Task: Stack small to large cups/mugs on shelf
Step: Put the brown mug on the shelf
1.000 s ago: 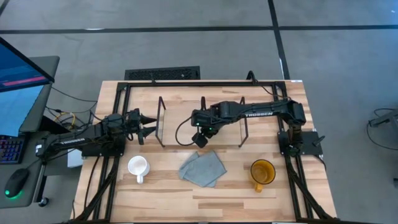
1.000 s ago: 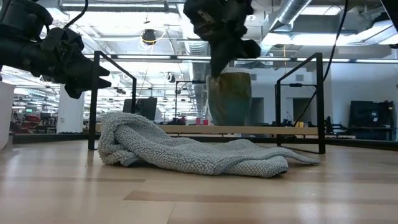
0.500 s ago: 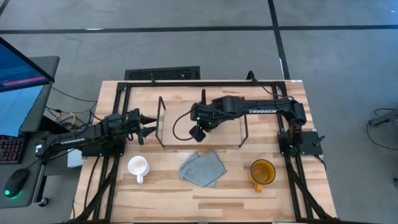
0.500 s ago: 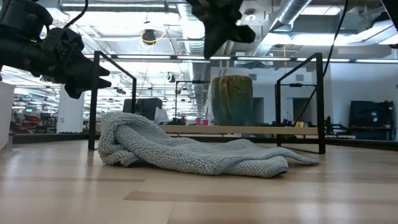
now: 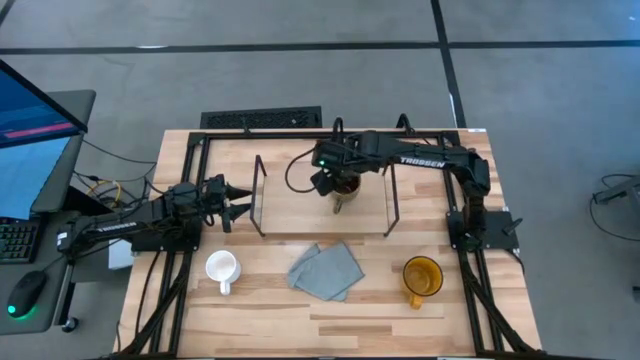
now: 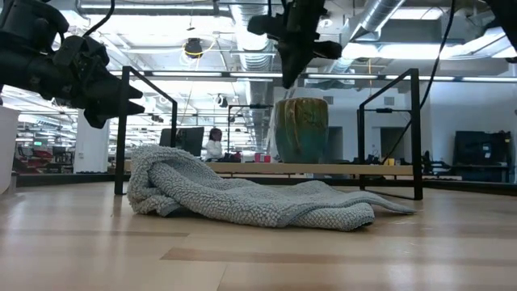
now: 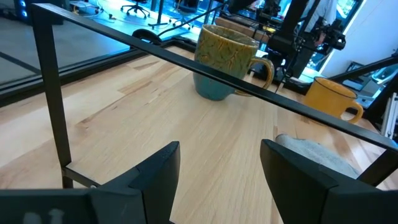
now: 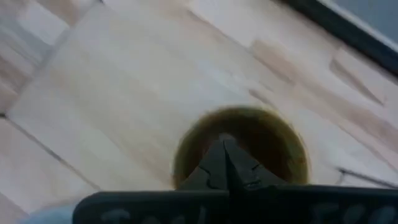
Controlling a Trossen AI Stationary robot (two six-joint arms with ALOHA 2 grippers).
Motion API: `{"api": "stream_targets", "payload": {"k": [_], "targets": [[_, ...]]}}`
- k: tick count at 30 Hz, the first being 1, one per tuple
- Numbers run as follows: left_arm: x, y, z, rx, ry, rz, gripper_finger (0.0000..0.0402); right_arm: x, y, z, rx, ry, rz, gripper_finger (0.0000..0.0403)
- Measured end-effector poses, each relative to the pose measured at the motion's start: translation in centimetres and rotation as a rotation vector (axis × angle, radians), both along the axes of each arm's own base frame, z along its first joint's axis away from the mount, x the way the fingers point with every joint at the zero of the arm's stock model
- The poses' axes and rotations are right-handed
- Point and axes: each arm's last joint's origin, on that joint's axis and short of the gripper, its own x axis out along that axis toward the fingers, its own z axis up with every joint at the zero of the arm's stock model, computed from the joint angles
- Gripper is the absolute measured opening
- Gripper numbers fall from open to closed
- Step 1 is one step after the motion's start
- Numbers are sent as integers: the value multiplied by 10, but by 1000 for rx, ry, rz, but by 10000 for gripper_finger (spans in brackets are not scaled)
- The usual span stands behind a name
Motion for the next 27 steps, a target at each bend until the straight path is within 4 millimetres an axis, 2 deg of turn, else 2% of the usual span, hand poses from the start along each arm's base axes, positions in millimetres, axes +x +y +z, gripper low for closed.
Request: {"api": "stream_targets", "payload": {"k": [5, 13, 23, 27], "targets": [[0, 0, 0, 0, 0, 0, 215, -7, 7, -3, 92, 76, 25, 1], [0, 0, 0, -1, 0, 0, 215, -9, 26, -4, 119, 111, 60, 1], [0, 0, 0, -1, 0, 0, 215, -6, 25, -7, 106, 122, 48, 1], [0, 0, 0, -1, -1, 0, 215, -7, 19, -7, 98, 115, 18, 1]]}}
